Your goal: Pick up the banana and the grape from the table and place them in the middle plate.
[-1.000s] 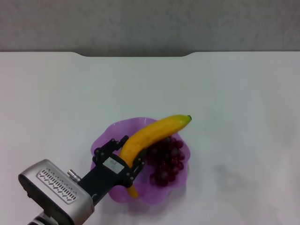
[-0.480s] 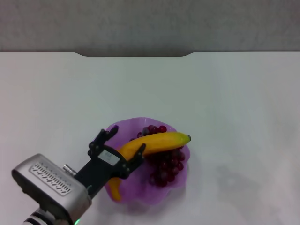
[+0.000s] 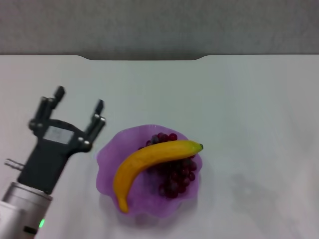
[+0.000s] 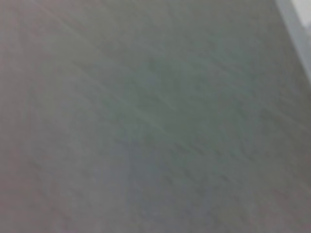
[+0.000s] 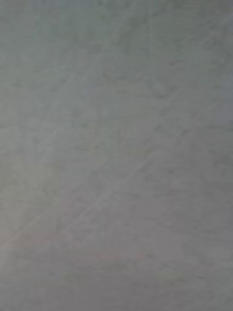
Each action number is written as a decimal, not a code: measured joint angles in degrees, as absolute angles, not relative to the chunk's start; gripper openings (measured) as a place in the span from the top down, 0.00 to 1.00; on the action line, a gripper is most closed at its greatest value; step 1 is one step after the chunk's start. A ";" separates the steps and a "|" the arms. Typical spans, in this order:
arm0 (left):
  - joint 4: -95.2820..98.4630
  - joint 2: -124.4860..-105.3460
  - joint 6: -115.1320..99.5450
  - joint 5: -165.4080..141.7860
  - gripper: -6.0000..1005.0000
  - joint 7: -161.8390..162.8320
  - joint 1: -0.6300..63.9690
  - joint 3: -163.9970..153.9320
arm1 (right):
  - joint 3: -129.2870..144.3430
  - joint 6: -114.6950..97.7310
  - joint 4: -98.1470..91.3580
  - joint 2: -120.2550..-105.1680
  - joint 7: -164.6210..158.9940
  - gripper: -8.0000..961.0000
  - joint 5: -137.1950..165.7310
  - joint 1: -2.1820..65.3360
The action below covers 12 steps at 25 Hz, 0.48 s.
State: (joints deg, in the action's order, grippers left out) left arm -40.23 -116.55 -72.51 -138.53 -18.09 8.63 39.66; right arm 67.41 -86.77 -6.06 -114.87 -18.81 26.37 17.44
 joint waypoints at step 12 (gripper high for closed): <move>-27.83 -116.79 -82.62 -135.74 0.47 2.79 9.91 44.97 | 67.33 -83.94 -6.06 -115.02 -18.85 0.99 25.72 17.58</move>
